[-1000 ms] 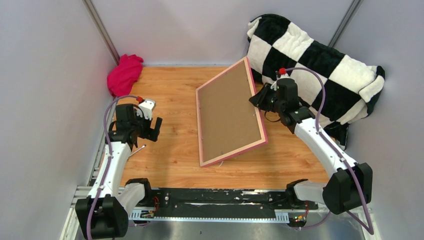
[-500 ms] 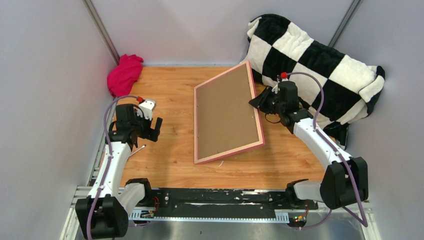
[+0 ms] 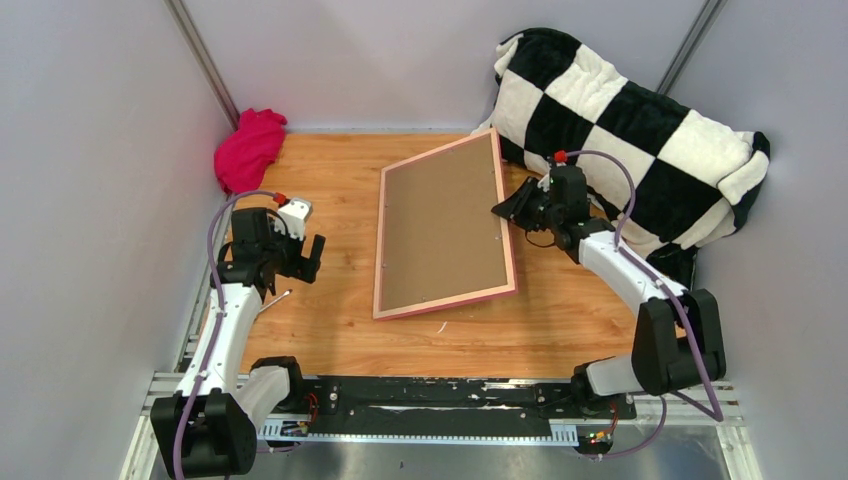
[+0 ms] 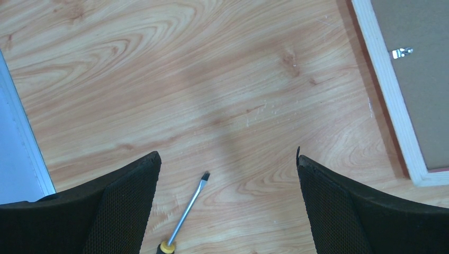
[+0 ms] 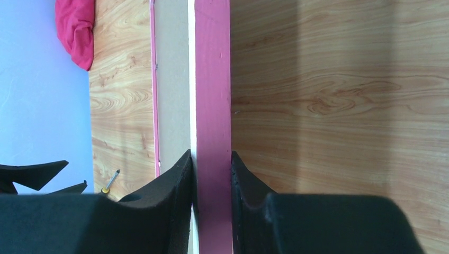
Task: Take the photo out of the frame
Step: Turn over the photo frame at the center of the board.
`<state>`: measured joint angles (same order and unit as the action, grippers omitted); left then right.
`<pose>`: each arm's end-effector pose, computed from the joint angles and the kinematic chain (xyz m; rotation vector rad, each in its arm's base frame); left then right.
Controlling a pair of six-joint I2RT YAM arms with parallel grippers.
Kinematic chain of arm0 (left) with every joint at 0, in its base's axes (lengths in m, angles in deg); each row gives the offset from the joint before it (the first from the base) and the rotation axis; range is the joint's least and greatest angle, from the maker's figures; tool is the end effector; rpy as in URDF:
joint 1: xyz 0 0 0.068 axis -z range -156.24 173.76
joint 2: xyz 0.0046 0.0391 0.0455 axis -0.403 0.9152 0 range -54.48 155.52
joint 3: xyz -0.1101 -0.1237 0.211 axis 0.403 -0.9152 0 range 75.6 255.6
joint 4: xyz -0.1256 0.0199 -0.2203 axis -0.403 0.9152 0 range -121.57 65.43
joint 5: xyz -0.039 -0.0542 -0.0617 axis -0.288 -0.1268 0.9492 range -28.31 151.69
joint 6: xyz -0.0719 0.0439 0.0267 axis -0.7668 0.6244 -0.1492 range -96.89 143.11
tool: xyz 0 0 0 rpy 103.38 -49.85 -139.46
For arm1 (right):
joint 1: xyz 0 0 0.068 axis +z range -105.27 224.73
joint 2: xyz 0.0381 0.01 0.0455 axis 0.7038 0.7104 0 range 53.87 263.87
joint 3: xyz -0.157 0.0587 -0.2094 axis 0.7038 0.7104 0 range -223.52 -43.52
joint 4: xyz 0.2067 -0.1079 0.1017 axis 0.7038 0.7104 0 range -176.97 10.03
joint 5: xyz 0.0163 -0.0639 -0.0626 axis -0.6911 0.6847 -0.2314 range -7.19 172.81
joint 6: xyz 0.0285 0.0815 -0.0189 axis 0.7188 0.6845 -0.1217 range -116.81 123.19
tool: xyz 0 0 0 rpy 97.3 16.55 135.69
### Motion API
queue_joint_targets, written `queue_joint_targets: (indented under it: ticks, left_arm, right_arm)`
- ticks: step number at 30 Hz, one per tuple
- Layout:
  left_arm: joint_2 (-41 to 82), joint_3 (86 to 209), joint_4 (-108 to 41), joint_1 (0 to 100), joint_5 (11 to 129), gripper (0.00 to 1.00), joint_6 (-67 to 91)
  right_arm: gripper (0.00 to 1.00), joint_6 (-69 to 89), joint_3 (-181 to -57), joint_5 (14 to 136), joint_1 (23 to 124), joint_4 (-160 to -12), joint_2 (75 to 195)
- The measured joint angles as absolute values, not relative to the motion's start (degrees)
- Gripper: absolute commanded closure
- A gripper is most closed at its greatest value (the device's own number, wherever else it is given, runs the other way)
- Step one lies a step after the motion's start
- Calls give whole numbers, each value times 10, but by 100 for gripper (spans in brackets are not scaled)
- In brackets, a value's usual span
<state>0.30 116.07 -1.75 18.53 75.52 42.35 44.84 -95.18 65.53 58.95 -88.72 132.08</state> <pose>0.2240 0.0017 0.2201 0.3996 2.2796 -0.0666 0.3253 0.1066 0.2524 0.2990 2.0847 0.9092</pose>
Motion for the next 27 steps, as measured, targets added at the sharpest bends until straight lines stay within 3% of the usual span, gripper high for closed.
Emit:
queue_joint_targets:
  ticks: [27]
  left_arm:
    - [4, 1160, -19, 185, 756, 0, 424]
  right_arm:
    - [100, 457, -944, 598, 589, -958, 1424]
